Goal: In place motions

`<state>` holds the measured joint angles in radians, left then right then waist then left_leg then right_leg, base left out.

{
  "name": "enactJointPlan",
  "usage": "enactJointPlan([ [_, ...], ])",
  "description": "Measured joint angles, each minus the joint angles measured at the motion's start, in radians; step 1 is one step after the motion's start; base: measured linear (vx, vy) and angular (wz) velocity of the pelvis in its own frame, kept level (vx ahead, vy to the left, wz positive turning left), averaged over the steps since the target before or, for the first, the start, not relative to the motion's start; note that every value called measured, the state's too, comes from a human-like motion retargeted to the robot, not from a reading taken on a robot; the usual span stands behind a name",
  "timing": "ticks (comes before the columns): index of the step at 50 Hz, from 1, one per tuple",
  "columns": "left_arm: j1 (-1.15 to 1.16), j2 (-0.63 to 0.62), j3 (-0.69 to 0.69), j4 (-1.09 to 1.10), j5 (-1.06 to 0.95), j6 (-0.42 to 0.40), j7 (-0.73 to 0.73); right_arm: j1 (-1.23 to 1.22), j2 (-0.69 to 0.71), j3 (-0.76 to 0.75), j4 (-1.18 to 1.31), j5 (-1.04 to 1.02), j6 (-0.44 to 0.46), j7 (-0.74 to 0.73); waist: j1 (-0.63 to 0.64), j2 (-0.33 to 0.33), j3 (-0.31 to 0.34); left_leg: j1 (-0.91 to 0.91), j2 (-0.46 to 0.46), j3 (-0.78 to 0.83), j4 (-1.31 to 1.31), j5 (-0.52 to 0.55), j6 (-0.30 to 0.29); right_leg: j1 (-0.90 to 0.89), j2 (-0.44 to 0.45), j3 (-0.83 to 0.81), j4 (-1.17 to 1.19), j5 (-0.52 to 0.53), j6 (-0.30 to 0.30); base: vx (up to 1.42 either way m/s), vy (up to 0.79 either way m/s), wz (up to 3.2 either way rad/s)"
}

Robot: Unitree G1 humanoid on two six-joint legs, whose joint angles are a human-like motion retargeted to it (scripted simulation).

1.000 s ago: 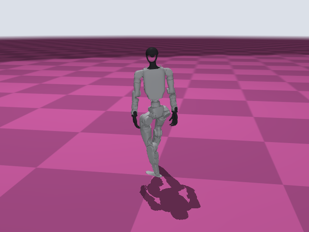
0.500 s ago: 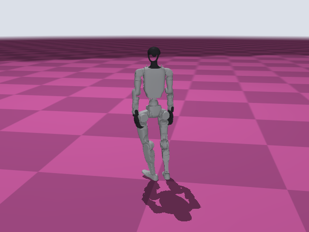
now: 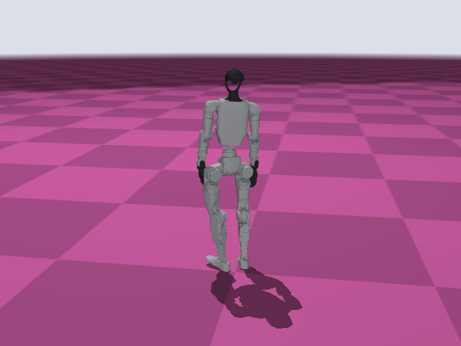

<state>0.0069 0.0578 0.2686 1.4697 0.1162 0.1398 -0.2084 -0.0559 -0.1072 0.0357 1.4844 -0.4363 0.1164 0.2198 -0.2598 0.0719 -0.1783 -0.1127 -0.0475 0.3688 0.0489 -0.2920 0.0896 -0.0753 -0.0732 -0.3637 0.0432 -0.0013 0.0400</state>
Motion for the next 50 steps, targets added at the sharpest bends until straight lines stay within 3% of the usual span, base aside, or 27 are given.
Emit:
enactJointPlan([
  [17,0.072,0.007,0.060,0.122,0.014,0.027,-0.002,0.018,0.009,0.003,0.021,-0.015,0.029,0.017,0.012,0.019,-0.006,0.007,0.001,0.017,-0.017,-0.013,-0.003,-0.017,0.004,0.026,0.007,-0.001,0.000,0.00,0.00,0.00],
  [50,0.031,0.017,0.037,0.088,0.023,0.019,-0.026,0.007,0.023,0.030,-0.003,-0.056,0.046,0.074,0.024,-0.002,-0.005,0.014,-0.018,0.010,-0.017,-0.050,0.009,-0.027,-0.013,0.039,0.026,0.001,0.016,-0.05,0.00,0.00],
])
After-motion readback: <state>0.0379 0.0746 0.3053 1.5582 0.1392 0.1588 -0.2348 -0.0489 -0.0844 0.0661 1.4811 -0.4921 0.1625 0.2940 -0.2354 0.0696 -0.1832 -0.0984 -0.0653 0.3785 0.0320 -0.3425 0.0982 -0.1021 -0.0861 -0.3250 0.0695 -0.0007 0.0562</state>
